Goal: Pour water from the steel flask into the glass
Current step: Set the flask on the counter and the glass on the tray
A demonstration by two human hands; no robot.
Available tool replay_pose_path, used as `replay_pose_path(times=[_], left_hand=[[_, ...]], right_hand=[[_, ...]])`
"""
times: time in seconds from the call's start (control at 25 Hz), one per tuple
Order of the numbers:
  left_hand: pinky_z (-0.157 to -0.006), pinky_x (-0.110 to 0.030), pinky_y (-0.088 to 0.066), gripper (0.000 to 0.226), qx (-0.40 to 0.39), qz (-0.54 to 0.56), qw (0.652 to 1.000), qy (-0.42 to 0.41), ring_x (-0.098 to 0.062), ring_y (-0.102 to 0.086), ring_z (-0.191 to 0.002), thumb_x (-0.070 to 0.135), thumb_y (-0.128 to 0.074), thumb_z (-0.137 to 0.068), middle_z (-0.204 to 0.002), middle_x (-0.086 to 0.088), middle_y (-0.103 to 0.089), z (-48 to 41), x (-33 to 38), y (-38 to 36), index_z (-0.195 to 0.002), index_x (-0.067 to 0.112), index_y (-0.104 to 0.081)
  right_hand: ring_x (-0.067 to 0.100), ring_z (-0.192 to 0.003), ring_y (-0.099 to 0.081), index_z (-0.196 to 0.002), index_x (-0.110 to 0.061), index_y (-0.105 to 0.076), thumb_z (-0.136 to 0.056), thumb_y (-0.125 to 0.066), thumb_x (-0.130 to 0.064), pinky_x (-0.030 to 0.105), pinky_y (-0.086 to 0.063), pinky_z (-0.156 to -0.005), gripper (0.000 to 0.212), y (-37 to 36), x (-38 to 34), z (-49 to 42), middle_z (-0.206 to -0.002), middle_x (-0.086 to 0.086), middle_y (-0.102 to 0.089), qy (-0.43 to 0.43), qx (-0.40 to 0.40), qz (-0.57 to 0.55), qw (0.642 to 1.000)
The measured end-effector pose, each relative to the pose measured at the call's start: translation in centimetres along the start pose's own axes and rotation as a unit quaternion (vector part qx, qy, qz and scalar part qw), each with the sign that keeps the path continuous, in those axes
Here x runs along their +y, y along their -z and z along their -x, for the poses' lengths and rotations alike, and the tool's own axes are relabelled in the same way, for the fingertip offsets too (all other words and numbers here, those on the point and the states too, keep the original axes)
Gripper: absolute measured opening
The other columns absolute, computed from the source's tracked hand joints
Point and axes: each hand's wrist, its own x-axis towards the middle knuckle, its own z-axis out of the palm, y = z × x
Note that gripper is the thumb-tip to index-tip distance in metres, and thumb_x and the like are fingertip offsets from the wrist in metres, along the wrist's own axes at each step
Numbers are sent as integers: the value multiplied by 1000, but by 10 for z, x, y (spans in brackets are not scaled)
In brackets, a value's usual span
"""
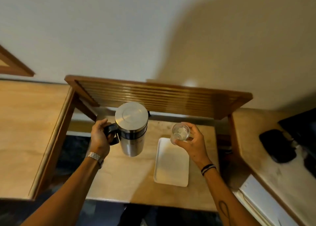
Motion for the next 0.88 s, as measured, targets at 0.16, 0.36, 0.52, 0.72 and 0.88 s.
replay_pose_path(times=[0.16,0.36,0.52,0.72,0.88], left_hand=[[-39,-14,-41,27,16,-34,999,23,-5,-57,-41,17,-48,-101,-50,12,-63,-40,-87,35,-74,19,-51],[-45,-20,-47,28,21,-39,998,44,-8,-59,-52,16,-44,-101,-59,7,-64,-79,-152,59,-73,18,-50],[-50,-24,-54,31,7,-69,996,51,-13,-62,-61,15,-40,-102,-63,6,-67,-100,-184,62,-74,16,-53],[-46,-18,-53,25,-7,-88,996,20,-3,-65,-52,24,-43,-90,-50,16,-63,-111,-205,64,-70,16,-55],[-44,-14,-40,48,-14,-111,994,-6,0,-50,-43,23,-44,-86,-42,18,-53,-115,-214,77,-42,26,-65]], right_hand=[[2,-116,-67,-125,-37,-64,-74,-95,5,31,-59,-95,73,-40,105,11,-128,-9,-71,-67,-31,43,996],[18,-123,-63,-139,-14,-60,-78,-92,6,36,-55,-104,72,-72,190,10,-135,0,-65,-117,-76,91,986],[19,-123,-58,-133,-16,-57,-77,-90,11,27,-52,-103,71,-84,231,6,-132,0,-61,-130,-70,123,981],[20,-123,-56,-140,-6,-55,-80,-88,11,32,-49,-104,71,-90,268,1,-131,1,-58,-140,-48,136,980],[27,-128,-58,-143,-5,-54,-79,-88,12,37,-52,-108,74,-94,276,-1,-136,2,-58,-136,-34,144,980]])
